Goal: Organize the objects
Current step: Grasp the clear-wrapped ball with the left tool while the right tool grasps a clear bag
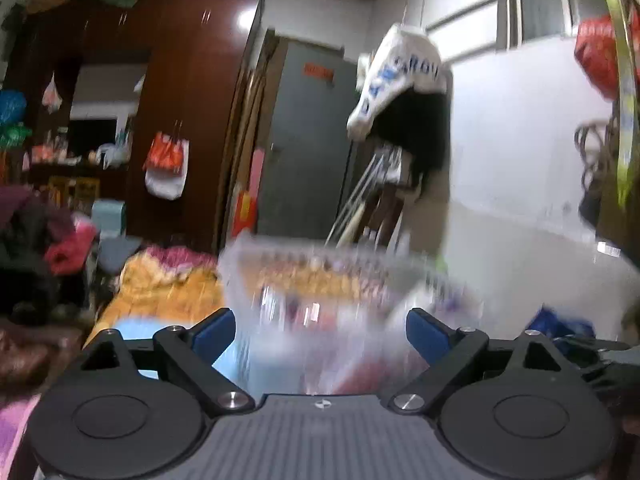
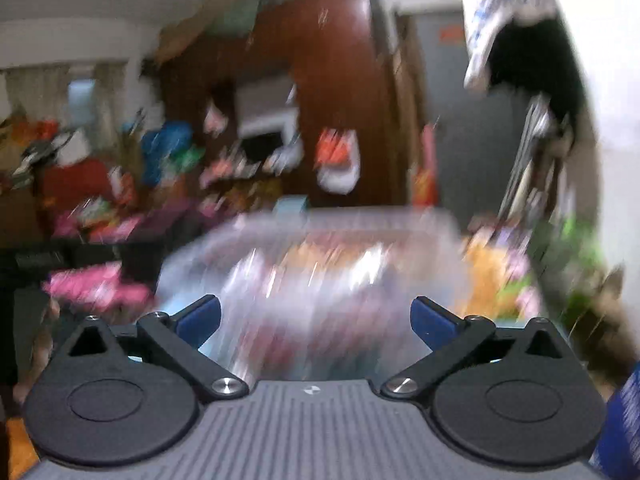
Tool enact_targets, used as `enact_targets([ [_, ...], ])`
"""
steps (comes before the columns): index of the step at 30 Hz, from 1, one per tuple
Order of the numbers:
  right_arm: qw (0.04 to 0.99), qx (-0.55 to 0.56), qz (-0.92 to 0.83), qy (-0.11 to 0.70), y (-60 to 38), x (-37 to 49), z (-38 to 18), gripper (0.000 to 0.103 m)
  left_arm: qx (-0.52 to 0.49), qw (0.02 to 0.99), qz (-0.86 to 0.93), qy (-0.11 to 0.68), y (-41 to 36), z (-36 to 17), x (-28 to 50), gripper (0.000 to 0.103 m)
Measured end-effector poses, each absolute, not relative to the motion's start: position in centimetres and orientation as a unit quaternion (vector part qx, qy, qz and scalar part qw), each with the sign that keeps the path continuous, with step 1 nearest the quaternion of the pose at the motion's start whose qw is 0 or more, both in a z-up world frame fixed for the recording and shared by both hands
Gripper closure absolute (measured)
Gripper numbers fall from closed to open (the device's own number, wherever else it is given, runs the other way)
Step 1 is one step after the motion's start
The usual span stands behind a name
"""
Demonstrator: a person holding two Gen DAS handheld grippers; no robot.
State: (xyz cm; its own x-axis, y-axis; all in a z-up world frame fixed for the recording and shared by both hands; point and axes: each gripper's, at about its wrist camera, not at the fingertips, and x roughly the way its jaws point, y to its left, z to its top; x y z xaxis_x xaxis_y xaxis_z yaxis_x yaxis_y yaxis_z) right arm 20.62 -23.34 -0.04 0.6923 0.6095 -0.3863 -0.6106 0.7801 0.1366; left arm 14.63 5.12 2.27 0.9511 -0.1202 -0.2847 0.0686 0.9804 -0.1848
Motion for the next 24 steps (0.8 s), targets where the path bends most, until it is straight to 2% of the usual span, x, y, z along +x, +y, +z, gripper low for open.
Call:
enact_targets([
  [3,0.902,-0.025,0.345,0.258,-21.6,21.4,-3.4,0.0,-0.078,0.978,-0.043,0.187,5.0,-0.6,15.4,0.009],
  [8,0.898,-0.04,0.343,0.273,-19.3,22.8,-4.7,0.002,-0.093,0.97,-0.035,0.224,5.6,-3.1,17.6,0.009],
  [10,0.899,-0.062,0.333,0.278,-18.3,23.2,-5.0,0.012,-0.087,0.968,-0.029,0.235,5.2,-3.7,18.2,0.009],
  [12,0.901,-0.084,0.319,0.281,-17.5,23.0,-5.3,0.041,-0.084,0.965,-0.026,0.245,4.8,-4.1,18.7,0.009],
  [13,0.9,-0.088,0.319,0.284,-17.5,22.8,-5.8,0.049,-0.084,0.965,-0.025,0.248,4.8,-4.1,18.9,0.009],
  [16,0.905,-0.084,0.315,0.273,-18.4,22.2,-5.3,0.063,-0.079,0.964,-0.019,0.254,4.2,-4.2,19.3,0.009],
  [17,0.909,-0.082,0.31,0.268,-18.8,21.9,-5.1,0.067,-0.074,0.964,-0.017,0.255,3.7,-4.3,19.4,0.009],
  [24,0.918,-0.021,0.306,0.253,-23.6,20.8,-5.2,0.067,-0.033,0.963,0.003,0.266,0.4,-4.7,21.0,0.01],
])
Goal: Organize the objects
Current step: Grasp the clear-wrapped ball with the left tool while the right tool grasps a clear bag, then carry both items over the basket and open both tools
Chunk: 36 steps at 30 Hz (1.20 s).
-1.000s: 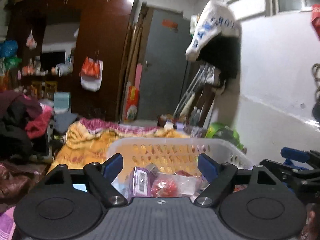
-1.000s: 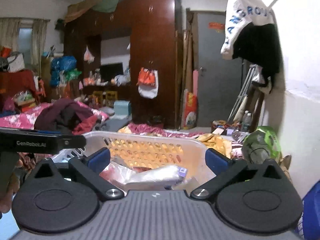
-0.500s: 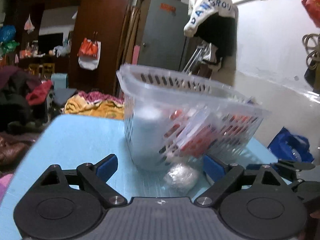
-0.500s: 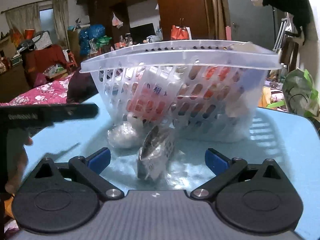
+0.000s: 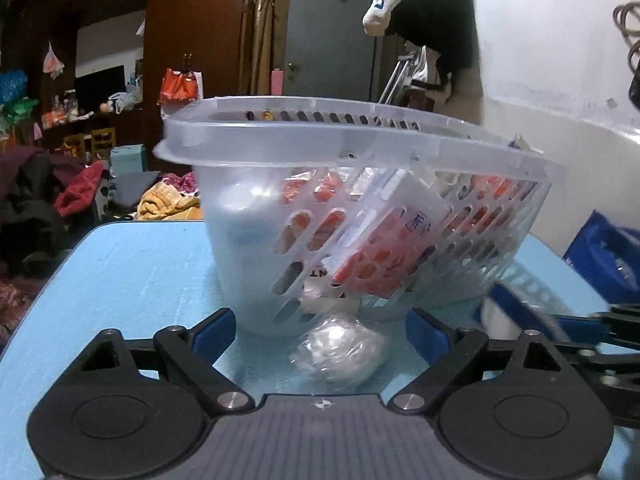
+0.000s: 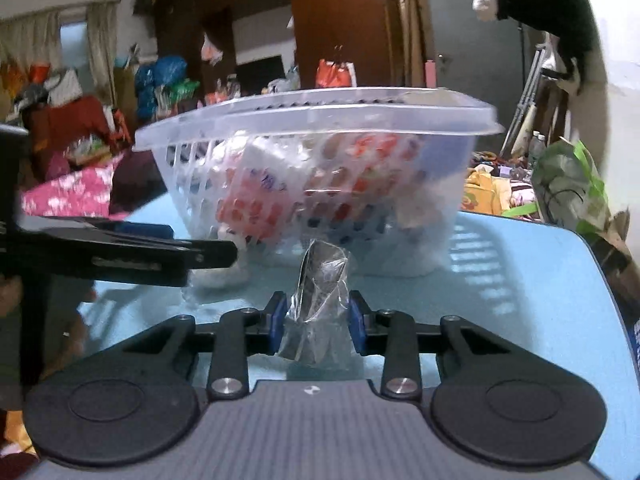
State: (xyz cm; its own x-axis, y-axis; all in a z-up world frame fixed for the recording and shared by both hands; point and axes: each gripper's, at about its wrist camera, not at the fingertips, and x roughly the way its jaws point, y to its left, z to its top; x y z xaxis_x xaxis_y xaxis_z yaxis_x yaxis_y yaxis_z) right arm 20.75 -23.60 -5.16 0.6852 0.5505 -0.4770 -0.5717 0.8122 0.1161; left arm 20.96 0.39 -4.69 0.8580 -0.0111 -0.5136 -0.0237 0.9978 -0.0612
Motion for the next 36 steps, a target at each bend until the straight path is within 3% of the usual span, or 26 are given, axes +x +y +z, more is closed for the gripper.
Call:
enact_targets([
  [3,0.918,-0.004,0.31,0.248,-24.6,20.7,-5.0,0.067,-0.03,0.957,0.005,0.288,-0.5,-5.0,21.7,0.02],
  [5,0.918,0.0,0.313,0.243,-25.0,20.5,-4.8,0.067,-0.015,0.956,0.005,0.293,-1.0,-5.1,21.6,0.047],
  [13,0.921,0.009,0.332,0.202,-25.5,17.3,-3.4,0.067,-0.032,0.967,-0.047,0.247,-0.5,-3.9,16.2,0.047],
  [19,0.934,0.006,0.333,0.133,-24.3,17.2,2.7,0.067,-0.054,0.982,-0.081,0.16,0.8,3.4,12.5,0.047],
  [23,0.939,-0.031,0.318,0.125,-20.5,21.1,6.5,0.067,-0.026,0.988,-0.049,0.146,0.5,8.1,16.2,0.047],
  [27,0.944,-0.063,0.288,0.151,-16.9,26.3,7.1,0.065,-0.052,0.976,-0.013,0.209,2.1,8.4,22.2,0.047],
  [29,0.944,-0.08,0.282,0.155,-15.7,27.6,6.7,0.052,-0.076,0.969,-0.014,0.237,3.0,7.4,24.0,0.04],
  [30,0.943,-0.092,0.276,0.162,-15.2,28.2,6.5,0.033,-0.08,0.966,-0.019,0.247,3.3,6.9,24.5,0.033],
  [31,0.942,-0.099,0.273,0.167,-15.1,28.3,6.1,0.023,-0.081,0.964,-0.021,0.251,3.5,6.6,24.8,0.018],
  [32,0.943,-0.099,0.272,0.162,-15.3,28.3,6.0,0.01,-0.081,0.966,-0.015,0.245,3.9,6.5,24.8,0.012],
  [34,0.945,-0.082,0.278,0.152,-16.4,27.7,6.0,0.007,-0.084,0.973,-0.02,0.214,4.3,6.5,23.5,0.01],
  [36,0.942,-0.065,0.296,0.142,-17.8,26.6,6.3,0.0,-0.08,0.977,-0.025,0.196,4.7,6.8,22.5,0.002],
])
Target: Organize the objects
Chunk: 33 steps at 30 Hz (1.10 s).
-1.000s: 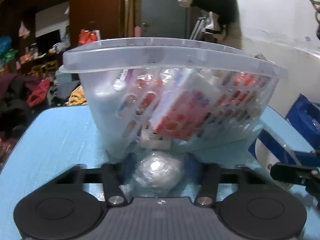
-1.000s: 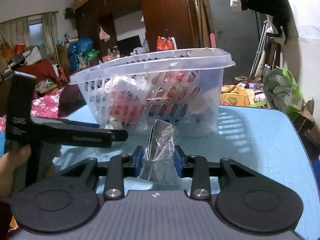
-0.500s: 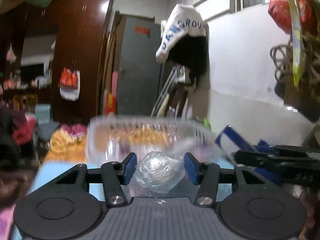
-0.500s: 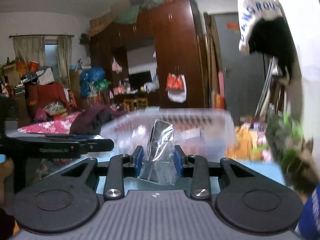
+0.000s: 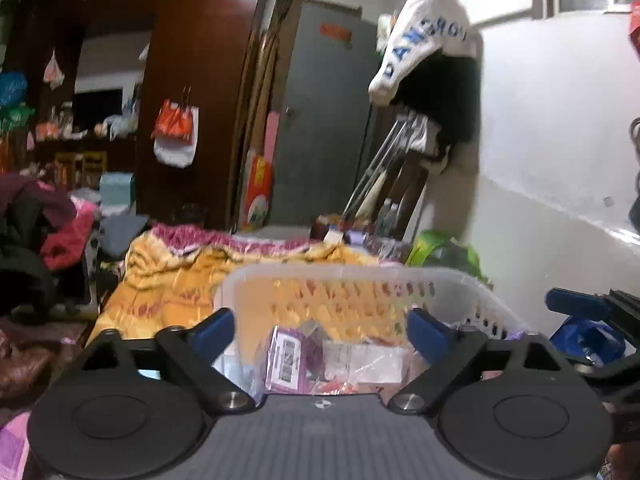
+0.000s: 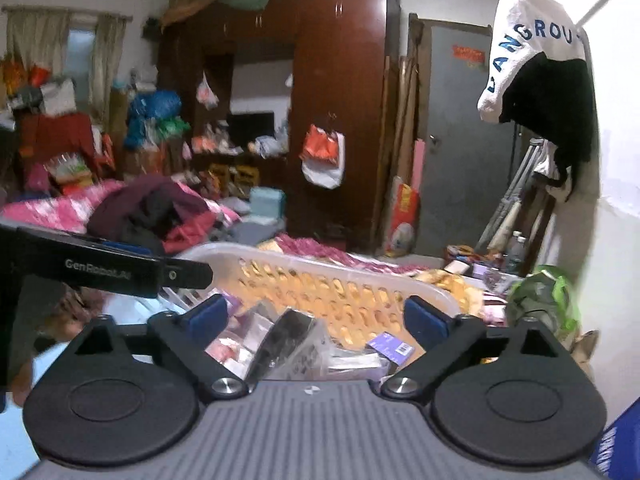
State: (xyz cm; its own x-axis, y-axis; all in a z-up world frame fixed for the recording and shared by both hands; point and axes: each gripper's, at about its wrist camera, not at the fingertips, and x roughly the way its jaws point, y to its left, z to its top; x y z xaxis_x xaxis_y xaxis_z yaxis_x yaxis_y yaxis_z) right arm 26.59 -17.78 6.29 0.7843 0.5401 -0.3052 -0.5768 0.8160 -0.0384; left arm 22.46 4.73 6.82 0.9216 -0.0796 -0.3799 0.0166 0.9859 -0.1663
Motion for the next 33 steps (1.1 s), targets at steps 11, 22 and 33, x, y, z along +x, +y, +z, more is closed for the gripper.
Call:
enact_targets([
  [11,0.946,-0.021,0.28,0.161,-23.7,22.6,5.9,0.0,0.004,0.993,0.046,0.111,2.2,9.1,18.8,0.0],
  [22,0.942,-0.017,0.278,0.185,-25.7,23.6,4.7,0.0,0.016,0.986,0.032,0.16,0.2,8.4,17.4,0.0],
  [33,0.944,-0.009,0.261,0.2,-26.6,24.0,3.4,0.0,0.004,0.98,0.025,0.198,-0.1,6.3,17.4,0.0],
])
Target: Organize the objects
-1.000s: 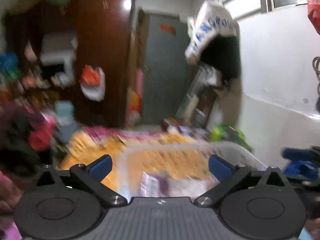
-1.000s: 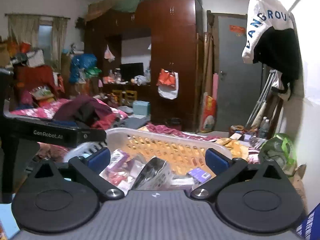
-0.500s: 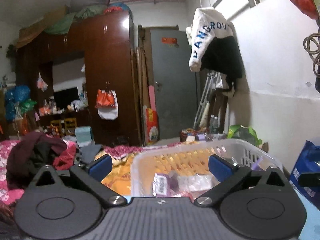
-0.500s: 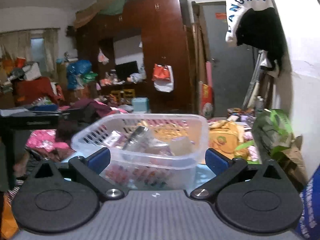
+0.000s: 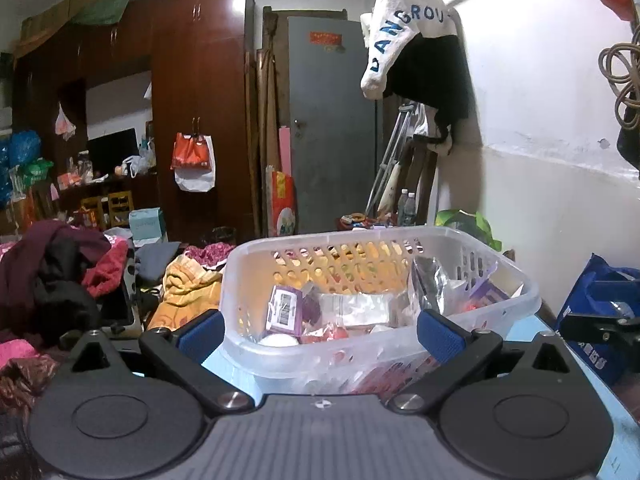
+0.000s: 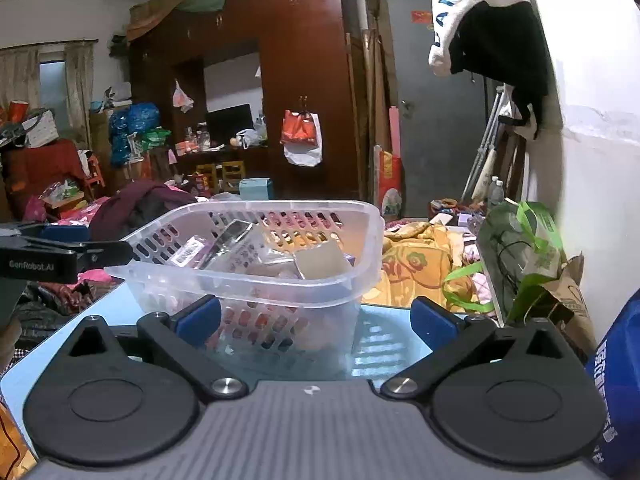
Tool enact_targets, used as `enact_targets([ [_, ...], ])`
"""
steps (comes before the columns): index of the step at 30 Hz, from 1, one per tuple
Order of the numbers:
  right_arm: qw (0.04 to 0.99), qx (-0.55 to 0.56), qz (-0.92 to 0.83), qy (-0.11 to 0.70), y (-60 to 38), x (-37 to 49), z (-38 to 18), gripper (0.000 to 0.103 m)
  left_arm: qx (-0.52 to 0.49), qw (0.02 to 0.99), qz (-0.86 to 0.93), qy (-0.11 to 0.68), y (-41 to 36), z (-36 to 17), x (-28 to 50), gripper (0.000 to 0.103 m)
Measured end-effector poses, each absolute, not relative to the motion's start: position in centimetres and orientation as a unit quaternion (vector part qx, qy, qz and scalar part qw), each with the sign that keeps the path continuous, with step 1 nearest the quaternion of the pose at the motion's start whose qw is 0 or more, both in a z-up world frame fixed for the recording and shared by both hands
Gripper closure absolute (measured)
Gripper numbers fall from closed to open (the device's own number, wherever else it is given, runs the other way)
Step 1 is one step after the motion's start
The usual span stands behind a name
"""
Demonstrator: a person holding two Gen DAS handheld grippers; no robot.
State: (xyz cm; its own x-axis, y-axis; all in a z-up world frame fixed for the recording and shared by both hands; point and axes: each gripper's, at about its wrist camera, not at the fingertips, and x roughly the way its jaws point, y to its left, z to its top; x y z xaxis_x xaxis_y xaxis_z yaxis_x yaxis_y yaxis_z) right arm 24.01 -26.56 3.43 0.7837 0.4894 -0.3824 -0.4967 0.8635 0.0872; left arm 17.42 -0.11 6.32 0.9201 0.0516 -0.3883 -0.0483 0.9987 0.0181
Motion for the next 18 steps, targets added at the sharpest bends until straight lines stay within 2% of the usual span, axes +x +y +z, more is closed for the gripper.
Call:
enact_targets([
  [18,0.943,0.004,0.259,0.21,-27.62,24.54,2.7,0.0,0.006,0.977,0.033,0.209,-0.31,5.58,17.46,0.0],
])
